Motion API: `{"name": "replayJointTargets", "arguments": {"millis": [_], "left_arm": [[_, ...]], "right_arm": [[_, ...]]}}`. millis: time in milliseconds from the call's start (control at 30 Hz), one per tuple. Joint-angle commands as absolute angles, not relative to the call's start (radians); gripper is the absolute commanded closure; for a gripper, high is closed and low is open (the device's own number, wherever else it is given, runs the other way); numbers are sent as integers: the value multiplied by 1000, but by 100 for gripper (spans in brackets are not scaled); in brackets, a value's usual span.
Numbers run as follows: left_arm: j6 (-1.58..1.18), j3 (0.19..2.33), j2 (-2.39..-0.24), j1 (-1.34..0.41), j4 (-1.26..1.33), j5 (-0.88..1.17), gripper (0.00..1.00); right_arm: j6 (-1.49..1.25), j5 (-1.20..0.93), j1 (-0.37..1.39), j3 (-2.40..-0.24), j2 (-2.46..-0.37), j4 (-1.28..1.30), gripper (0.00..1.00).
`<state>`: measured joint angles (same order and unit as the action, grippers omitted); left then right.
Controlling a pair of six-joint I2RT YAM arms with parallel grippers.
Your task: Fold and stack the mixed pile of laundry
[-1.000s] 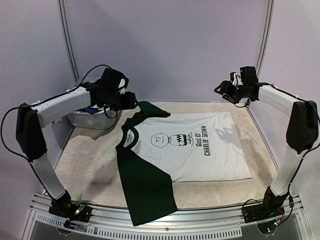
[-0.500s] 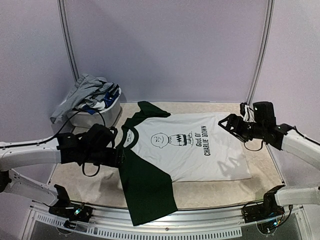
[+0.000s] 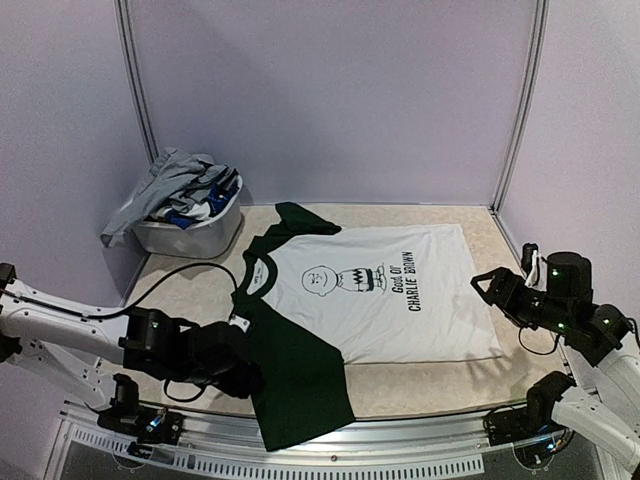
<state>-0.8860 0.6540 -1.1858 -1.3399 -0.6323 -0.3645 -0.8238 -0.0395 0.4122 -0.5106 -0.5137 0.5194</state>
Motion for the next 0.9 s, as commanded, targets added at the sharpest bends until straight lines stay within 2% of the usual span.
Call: {"name": "replayJointTargets", "arguments": {"millis": [0,367,867], "left_arm": [[-958,691,-1214,-1457,-748,-441,35],[-990,689,-1350,-1612,-668,-316,37],[-991,730,-1482,-1667,-556,-302,39]], "right_arm": [[-772,-11,419,-568,-557,653,7],[-730,34,419,-598,-620,656,6],[-724,27,419,-582,-665,616,6]]}}
